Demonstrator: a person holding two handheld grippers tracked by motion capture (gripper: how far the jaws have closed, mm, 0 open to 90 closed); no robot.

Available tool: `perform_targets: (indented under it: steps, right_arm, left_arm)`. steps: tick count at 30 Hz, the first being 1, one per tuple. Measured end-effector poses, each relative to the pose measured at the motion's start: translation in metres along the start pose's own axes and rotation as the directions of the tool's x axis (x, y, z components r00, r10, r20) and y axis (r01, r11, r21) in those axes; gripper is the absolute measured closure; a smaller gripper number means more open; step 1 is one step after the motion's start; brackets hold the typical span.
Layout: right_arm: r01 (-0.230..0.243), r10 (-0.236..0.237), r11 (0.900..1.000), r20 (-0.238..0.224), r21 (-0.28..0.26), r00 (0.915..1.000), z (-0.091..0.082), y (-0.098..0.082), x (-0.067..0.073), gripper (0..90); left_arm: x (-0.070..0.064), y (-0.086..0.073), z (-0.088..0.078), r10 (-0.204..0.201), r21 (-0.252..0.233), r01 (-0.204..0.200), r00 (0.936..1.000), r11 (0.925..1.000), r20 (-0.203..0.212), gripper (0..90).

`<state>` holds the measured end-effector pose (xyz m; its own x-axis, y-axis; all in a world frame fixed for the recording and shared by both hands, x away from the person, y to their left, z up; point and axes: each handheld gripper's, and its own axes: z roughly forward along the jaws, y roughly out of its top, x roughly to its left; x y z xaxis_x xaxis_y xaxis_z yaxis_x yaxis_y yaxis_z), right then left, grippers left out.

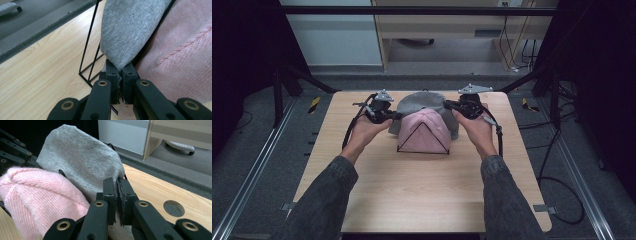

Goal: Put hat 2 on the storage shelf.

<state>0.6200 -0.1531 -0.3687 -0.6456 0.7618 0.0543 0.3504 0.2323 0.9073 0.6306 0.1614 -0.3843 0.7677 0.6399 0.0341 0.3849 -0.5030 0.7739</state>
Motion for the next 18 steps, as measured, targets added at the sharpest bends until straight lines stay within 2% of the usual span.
perform_targets:
  steps: [18]
  right_arm:
    - [-0.024,0.024,0.999,-0.003,0.025,0.9997,0.002,-0.013,-0.004,90.0]
  left_arm:
    - [-0.002,-0.009,0.008,-0.014,0.01,0.013,0.9998,0.9999,0.017,86.1]
